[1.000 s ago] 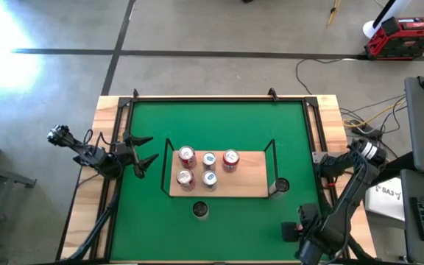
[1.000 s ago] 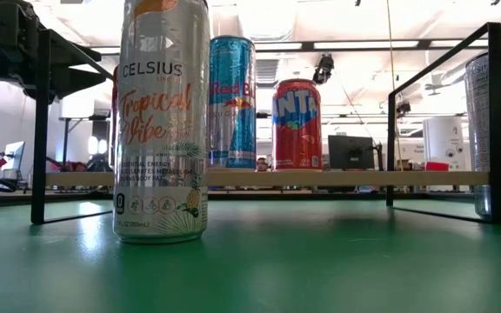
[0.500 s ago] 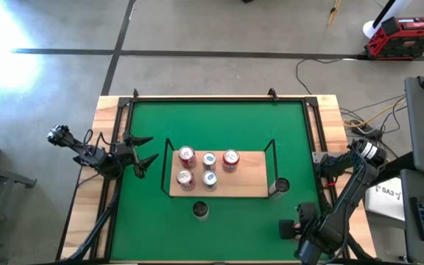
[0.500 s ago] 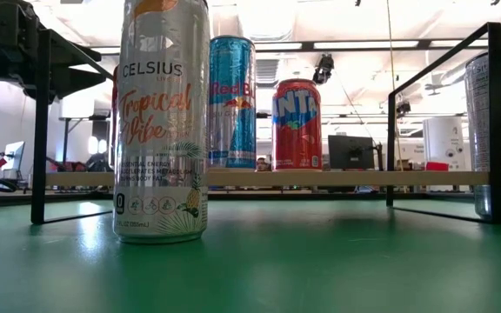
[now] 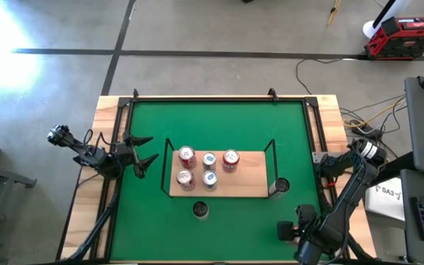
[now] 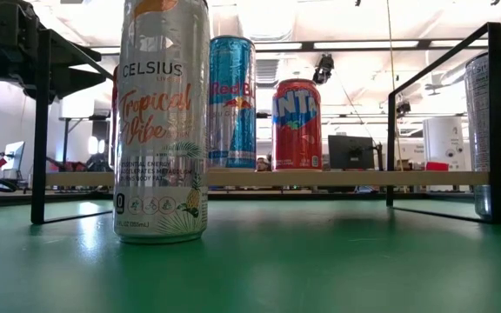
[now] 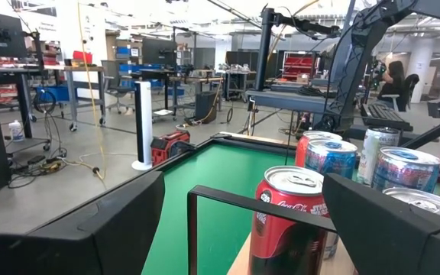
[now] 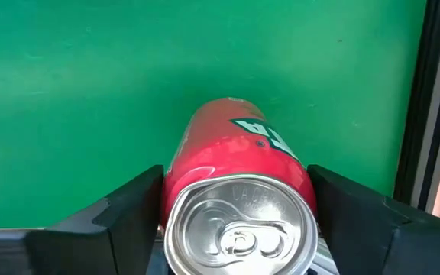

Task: Place canned beverage on shelf
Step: Move the orange soda can to the center of the table

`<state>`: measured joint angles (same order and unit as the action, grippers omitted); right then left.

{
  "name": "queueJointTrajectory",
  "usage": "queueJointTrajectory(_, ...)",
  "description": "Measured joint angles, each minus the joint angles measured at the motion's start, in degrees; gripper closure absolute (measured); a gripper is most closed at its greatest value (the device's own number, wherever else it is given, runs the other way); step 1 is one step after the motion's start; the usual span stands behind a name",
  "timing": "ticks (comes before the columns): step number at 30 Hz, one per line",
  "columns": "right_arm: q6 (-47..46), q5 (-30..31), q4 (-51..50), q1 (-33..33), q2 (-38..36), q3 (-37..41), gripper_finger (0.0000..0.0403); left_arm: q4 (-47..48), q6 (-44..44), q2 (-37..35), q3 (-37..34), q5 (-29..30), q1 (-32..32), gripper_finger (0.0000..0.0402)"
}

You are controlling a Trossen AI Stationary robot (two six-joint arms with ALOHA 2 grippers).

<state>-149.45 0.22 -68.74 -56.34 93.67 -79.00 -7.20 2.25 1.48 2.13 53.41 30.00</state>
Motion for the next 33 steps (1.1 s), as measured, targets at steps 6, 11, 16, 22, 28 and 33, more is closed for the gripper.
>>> queueJointTrajectory(6,0.33,0.16,0.65,1.35,-0.44,-0.64,0.0121,0.0,0.0,-0.01,0.0,0.0,0.02,0.0061)
queueJointTrajectory(11,2.47,0.14,0.0,3.05,-0.61,-2.23,0.0117,0.02,0.0,-0.02,0.0,0.0,0.0,0.0061)
queueJointTrajectory(16,5.74,0.14,0.29,6.02,-0.61,-3.12,0.0112,0.02,0.01,0.0,0.0,0.0,0.0,0.0061)
queueJointTrajectory(22,11.92,-0.33,0.54,9.75,0.12,-3.45,0.0112,0.02,0.01,-0.02,0.0,0.0,0.01,0.0061)
queueJointTrajectory(28,14.77,-0.36,2.5,14.19,0.24,-3.43,0.0112,0.02,0.0,0.0,0.0,0.0,0.0,0.0061)
queueJointTrajectory(33,23.2,-0.21,5.35,19.69,1.77,-3.62,0.0111,0.02,-0.01,0.0,0.0,0.0,0.01,0.0061)
